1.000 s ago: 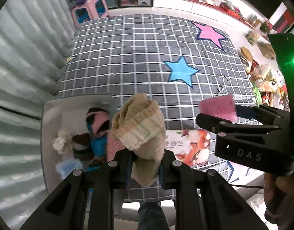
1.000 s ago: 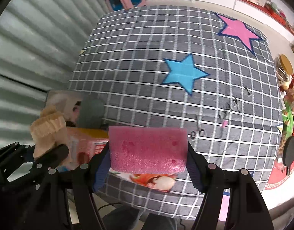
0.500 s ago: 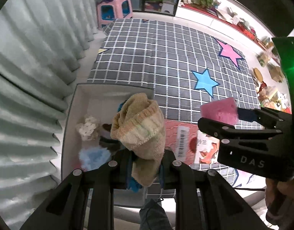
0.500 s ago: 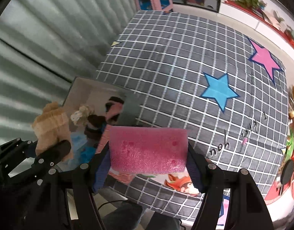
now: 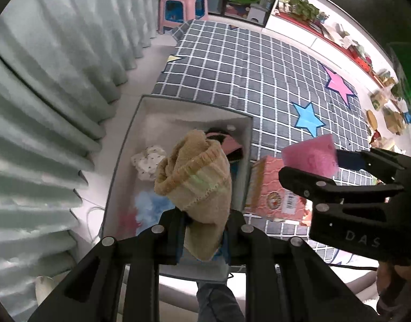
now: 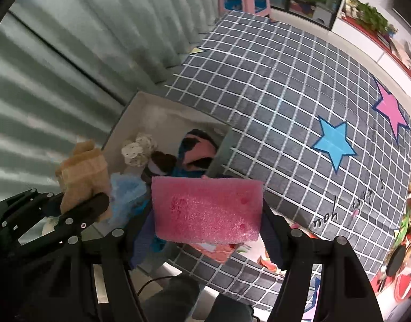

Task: Organize soft objects
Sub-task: 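Lift the beige sock and pink sponge and carry both over the white box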

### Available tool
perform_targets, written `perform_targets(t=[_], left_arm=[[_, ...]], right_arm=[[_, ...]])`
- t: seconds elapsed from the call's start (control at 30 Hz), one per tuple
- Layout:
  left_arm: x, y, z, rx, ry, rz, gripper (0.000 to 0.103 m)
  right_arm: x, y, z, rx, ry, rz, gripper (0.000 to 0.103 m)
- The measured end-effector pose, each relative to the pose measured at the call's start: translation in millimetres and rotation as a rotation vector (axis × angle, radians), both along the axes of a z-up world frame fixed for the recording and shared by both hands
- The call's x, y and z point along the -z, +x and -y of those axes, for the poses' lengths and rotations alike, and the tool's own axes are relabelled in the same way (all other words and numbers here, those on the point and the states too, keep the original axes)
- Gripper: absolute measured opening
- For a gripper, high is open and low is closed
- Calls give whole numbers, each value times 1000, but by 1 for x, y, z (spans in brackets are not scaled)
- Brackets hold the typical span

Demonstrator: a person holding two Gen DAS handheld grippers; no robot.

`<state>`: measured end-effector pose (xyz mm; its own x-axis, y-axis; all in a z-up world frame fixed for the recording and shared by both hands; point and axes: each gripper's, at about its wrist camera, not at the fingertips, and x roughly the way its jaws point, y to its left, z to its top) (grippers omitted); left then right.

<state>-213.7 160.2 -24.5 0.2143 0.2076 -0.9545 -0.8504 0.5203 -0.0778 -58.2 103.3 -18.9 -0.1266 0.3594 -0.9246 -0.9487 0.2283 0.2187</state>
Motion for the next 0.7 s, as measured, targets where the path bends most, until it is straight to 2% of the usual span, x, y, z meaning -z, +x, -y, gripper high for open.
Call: perform_targets(t=[0.7], left_arm=[[27,-50,-10,-104,-49,-34,23]], right_arm=[[7,-60,-23,-139,-28,28,71]])
